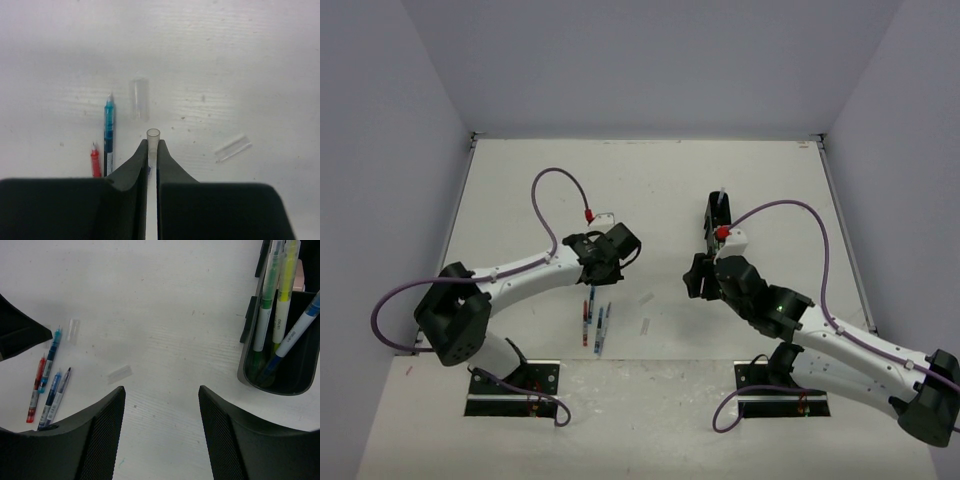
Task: Sort the stationery into containers
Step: Pick up the pen cap from the center of the board, then place the pen cap at the center of the board.
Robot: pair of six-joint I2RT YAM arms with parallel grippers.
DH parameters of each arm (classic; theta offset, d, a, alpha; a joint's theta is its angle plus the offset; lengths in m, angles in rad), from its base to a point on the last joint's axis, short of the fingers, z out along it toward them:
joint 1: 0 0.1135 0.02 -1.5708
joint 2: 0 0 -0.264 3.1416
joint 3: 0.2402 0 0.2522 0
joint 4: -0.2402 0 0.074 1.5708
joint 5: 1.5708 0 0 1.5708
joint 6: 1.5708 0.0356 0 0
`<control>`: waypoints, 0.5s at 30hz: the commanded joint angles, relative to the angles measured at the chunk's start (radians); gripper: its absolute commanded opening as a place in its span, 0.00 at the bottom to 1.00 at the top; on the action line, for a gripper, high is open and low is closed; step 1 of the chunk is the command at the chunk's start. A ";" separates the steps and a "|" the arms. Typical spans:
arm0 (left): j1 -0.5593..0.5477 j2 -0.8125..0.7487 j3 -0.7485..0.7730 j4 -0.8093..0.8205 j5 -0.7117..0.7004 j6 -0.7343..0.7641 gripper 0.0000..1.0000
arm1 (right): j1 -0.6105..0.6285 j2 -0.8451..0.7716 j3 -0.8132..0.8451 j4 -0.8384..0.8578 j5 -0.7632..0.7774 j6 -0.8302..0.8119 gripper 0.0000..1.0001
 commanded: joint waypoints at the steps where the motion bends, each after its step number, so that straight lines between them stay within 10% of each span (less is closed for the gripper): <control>1: 0.000 -0.018 0.092 0.117 0.112 0.444 0.00 | -0.002 -0.038 0.014 0.015 0.040 0.001 0.61; 15: 0.016 0.195 0.181 0.159 0.463 1.597 0.00 | -0.003 -0.420 -0.089 -0.046 0.263 0.101 0.59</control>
